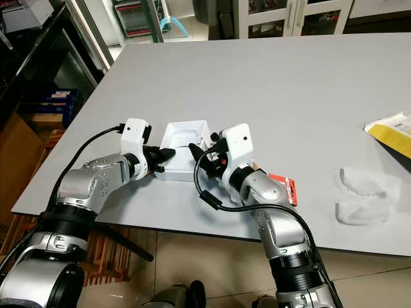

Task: Picking trash to rubbish bin

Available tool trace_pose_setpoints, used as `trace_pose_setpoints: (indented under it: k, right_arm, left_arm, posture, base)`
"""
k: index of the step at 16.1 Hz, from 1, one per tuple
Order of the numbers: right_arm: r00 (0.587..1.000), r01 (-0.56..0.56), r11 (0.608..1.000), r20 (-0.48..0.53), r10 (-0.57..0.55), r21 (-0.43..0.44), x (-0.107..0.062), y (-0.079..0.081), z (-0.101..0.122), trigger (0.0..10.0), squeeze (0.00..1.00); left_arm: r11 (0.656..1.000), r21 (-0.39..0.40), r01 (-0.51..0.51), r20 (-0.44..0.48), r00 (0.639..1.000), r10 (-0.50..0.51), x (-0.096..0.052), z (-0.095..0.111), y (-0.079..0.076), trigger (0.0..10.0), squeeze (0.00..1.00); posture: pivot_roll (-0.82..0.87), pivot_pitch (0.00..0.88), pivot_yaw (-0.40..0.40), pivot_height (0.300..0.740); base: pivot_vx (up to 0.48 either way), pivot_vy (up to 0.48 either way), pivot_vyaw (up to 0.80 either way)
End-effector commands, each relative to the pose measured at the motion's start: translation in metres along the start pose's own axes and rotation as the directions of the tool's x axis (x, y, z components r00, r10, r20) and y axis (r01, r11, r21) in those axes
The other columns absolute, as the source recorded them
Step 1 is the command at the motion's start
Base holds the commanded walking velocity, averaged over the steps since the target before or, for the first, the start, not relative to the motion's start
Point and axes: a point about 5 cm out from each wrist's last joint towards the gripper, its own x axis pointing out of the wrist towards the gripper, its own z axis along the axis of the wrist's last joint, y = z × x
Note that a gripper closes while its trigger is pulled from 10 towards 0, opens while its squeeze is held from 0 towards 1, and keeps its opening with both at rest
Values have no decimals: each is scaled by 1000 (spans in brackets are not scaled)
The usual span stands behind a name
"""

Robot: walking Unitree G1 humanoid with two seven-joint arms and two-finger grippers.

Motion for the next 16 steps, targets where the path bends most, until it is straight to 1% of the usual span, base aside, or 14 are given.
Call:
trace_pose_setpoints:
  k: [1,7,9,10,11,12,13,14,15,16]
  right_arm:
    - [1000,-5,1000,-7,5,6,1,4,-3,10000,0]
    - [1000,-3,1000,-5,3,6,1,4,-3,10000,0]
    - [1000,-4,1000,-4,4,6,1,4,-3,10000,0]
    - [1000,-3,1000,-3,3,5,1,4,-3,10000,0]
    - [1000,-2,1000,-2,2,4,1,4,-2,10000,0]
    - [1000,6,1000,5,-6,0,1,3,-1,10000,0]
    - [999,29,1000,35,-28,-11,1,0,4,10000,0]
    - [996,55,998,67,-53,-21,2,-3,9,10000,0]
    - [992,81,997,94,-79,-13,2,-6,14,10000,0]
    - [987,101,995,122,-100,-3,1,-9,19,10000,0]
  left_arm:
    - [999,22,-28,5,1000,28,-1,2,3,0,0]
    - [999,32,-29,12,1000,28,-1,3,2,0,0]
    - [998,49,-39,46,998,37,-2,8,2,0,0]
    - [997,54,-54,80,996,49,-2,12,2,8431,0]
    - [996,55,-75,110,992,68,-3,16,3,10000,0]
    - [993,46,-111,180,978,101,-4,25,5,10000,0]
    - [988,15,-152,274,951,142,-7,37,8,10000,0]
    - [984,-14,-175,339,925,169,-10,44,10,10000,0]
    - [978,-24,-206,391,899,199,-13,50,12,10000,0]
    - [975,-54,-217,429,876,219,-16,54,12,10000,0]
  posture:
    - [-22,134,180,740]
    - [-21,130,180,740]
    - [-20,126,178,740]
    - [-21,127,178,740]
    - [-20,126,176,740]
    - [-19,127,175,740]
    - [-20,126,174,740]
    - [-20,125,172,740]
    - [-21,125,171,740]
    - [-21,123,169,740]
  base:
    - [0,0,0]
    - [0,0,0]
    - [0,0,0]
    - [0,0,0]
    - [0,0,0]
    - [0,0,0]
    - [0,0,0]
    - [0,0,0]
    - [0,0,0]
    - [0,0,0]
